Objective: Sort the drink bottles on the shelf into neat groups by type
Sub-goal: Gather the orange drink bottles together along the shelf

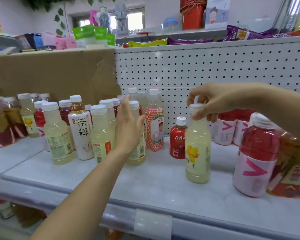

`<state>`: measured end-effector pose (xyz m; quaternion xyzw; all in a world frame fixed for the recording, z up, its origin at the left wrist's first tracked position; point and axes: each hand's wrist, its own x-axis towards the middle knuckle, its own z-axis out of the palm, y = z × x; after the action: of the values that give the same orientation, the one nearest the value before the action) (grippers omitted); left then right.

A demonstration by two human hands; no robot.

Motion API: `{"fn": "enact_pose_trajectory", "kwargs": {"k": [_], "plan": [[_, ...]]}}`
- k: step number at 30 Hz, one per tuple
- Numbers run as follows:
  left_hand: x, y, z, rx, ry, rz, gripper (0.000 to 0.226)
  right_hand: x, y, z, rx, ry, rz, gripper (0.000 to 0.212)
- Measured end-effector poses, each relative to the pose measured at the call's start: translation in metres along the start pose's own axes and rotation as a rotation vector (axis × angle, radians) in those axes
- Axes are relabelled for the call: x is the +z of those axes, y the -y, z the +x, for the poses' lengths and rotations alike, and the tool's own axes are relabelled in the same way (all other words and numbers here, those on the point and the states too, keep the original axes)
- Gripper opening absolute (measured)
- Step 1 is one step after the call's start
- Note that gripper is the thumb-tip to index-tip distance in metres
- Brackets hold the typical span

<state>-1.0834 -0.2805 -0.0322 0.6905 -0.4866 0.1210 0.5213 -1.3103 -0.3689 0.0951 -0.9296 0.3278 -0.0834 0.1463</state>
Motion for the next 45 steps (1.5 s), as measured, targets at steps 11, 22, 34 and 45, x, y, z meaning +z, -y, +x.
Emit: {"fn": "enact_pose_trajectory", "kwargs": {"k": [11, 22, 34, 45], "plan": [[-0.040, -0.042, 0.031, 0.062, 0.242, 0.784, 0.052, 0.041, 0.043, 0.043, -0.137, -0.031, 0.203, 0.033], [-0.087, -0.038, 0.066, 0.225, 0.492, 0.694, 0.040, 0.047, 0.056, 0.055, -0.102, -0.111, 0.247, 0.030], [-0.059, 0.006, 0.176, -0.028, 0.683, 0.163, 0.060, 0.041, 0.045, 0.129, 0.183, -0.161, 0.394, 0.048], [-0.036, 0.030, 0.187, 0.076, 0.772, 0.141, 0.027, 0.055, 0.043, 0.135, 0.116, -0.268, 0.527, 0.020]]}}
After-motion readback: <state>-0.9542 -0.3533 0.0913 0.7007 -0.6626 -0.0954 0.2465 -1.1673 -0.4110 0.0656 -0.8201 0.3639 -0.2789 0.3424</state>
